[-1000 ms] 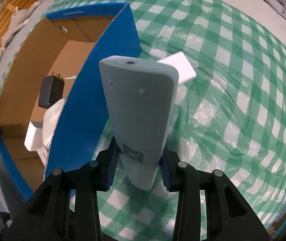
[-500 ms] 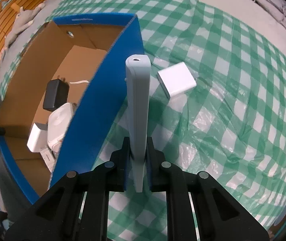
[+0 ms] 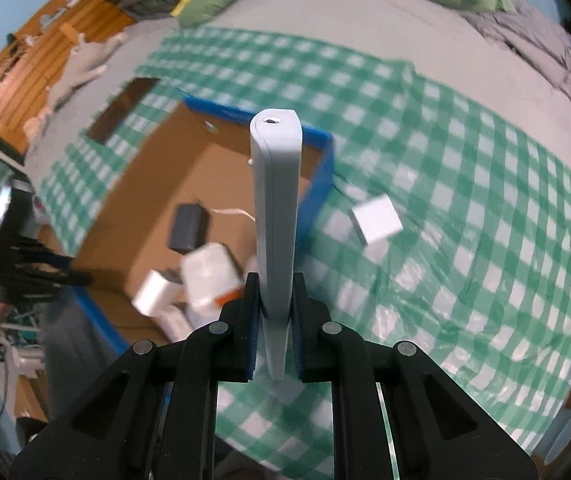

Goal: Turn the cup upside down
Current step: 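Lift the power bank with the right gripper and carry it over the box, then open the right gripper to drop the power bank onto the pad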

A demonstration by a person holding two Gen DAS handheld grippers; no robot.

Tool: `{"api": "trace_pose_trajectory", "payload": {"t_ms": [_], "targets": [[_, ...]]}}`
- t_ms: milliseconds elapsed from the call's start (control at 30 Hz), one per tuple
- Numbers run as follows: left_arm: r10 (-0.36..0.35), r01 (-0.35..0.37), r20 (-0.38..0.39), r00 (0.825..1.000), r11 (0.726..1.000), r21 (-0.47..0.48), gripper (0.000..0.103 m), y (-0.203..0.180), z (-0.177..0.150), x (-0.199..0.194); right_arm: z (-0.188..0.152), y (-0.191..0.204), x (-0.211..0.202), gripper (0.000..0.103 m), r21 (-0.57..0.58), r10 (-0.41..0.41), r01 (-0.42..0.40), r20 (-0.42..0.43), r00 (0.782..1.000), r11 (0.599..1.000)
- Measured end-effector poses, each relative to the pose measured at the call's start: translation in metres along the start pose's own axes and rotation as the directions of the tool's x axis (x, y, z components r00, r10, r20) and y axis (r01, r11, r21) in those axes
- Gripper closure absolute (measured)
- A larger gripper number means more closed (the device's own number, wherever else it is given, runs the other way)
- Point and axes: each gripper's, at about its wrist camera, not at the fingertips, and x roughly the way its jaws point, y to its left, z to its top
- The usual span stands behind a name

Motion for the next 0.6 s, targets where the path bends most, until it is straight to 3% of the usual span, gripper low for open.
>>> {"api": "trace_pose_trajectory", "payload": {"t_ms": [167, 267, 600], "targets": [[-0.004, 0.004, 0.0, 1.0, 1.0, -0.001, 0.079, 0.002, 0.001, 0.0, 0.014, 0.032, -0.013, 0.091, -0.048, 0.077, -0.077, 0.009, 0.997, 0.996], [-0.003, 0.003, 0.001, 1.0, 1.0, -0.001, 0.079, 0.0, 0.001, -0.001, 0.021, 0.05, -0.004, 0.091, -0.057, 0.124, -0.126, -0.027, 0.992, 0.99], [0.005, -0.005, 0.002, 1.0, 1.0, 0.003, 0.079, -0.002, 0.001, -0.001, 0.013, 0.076, 0.088, 0.091, 0.012, 0.222, -0.225, -0.213, 0.952, 0.974]]}}
